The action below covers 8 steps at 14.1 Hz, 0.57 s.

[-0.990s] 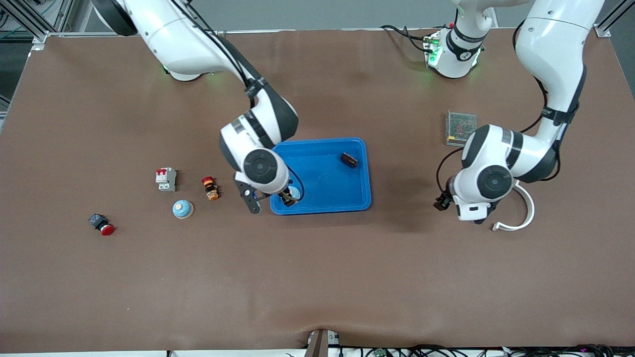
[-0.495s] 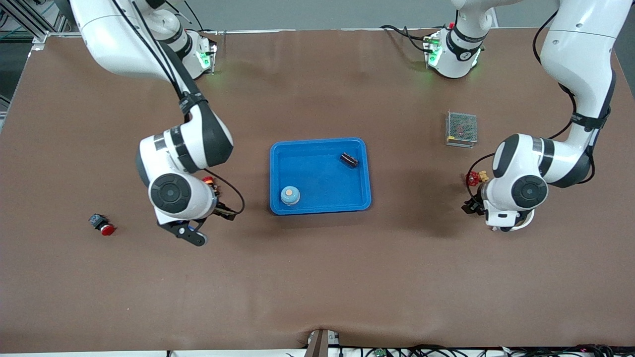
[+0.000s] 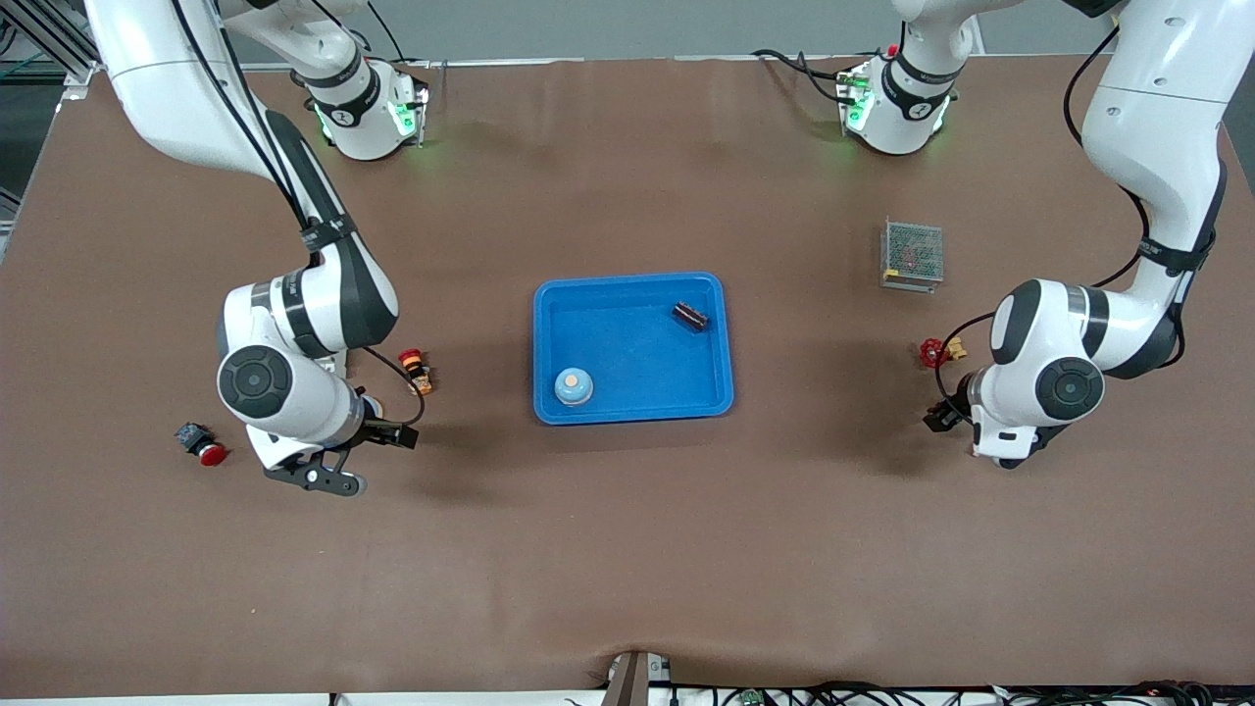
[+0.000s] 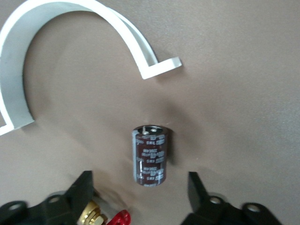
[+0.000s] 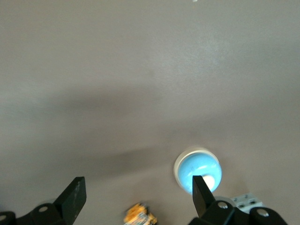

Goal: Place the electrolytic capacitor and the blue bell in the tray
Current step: 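Grasp the bell with the right gripper while the left gripper grasps the capacitor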

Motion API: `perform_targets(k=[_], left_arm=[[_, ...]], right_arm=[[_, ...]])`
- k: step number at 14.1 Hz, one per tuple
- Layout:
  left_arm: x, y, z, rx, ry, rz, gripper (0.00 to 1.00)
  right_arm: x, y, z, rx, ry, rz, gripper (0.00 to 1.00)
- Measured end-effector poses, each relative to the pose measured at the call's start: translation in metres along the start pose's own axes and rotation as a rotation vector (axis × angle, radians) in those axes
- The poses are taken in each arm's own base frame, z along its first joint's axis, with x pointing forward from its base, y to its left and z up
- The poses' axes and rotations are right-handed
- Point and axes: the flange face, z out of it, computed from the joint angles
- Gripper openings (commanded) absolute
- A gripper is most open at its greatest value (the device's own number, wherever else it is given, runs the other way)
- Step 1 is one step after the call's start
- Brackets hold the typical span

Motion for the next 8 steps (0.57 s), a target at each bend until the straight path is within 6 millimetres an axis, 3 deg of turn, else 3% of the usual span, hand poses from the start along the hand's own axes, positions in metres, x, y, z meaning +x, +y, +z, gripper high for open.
perform_targets(k=[2, 4, 6, 8], left_arm=[[0.0, 0.002, 0.006, -0.003, -0.005, 0.002, 0.71], [0.001, 0.002, 0.013, -0.006, -0.01, 0.0, 0.58], [0.004, 0.001, 0.017, -0.011, -0.012, 0.0, 0.3], [0.005, 0.002, 0.015, -0.013, -0.009, 0.006, 0.07]], right_arm=[[-0.004, 0.028, 0.016, 0.01, 0.015, -0.057, 1.0], [-0.002, 0.057, 0.017, 0.013, 0.021, -0.099, 1.0], [0.002, 0.08, 0.014, 0.015, 0.03, -0.12, 1.0], [0.001, 0.086, 0.019, 0.026, 0.065, -0.13, 1.0]])
